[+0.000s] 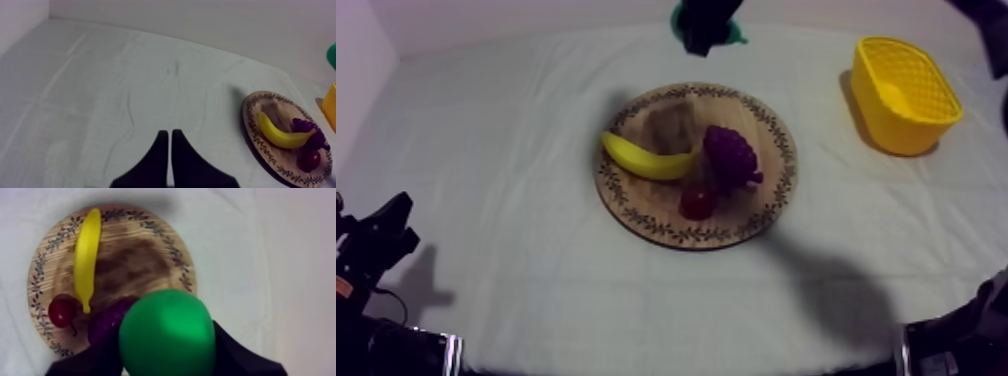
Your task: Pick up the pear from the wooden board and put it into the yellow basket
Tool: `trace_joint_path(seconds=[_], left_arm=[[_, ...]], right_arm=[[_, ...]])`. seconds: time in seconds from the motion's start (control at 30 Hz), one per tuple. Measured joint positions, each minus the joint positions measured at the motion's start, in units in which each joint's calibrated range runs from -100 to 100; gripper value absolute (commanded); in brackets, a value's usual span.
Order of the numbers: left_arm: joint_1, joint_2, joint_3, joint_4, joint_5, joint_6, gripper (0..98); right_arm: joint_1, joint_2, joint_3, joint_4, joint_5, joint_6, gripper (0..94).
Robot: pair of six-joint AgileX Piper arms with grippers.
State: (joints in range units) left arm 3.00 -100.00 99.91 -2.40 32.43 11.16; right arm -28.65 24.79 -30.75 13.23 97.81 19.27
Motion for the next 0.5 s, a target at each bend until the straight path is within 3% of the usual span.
trace_joint_path(seconds=[0.3,0.5], left_arm=[[0.00,0.00,0.00,0.00,0.00,0.03,0.1],[0.00,0.00,0.00,0.00,0.00,0.03,0.1]], right_arm=[[3.86,-8.49,7.96,-0.02,0.19,-5.88,35.1],[9.41,-8.44,12.44,-0.72,-0.27,-9.54,34.8]])
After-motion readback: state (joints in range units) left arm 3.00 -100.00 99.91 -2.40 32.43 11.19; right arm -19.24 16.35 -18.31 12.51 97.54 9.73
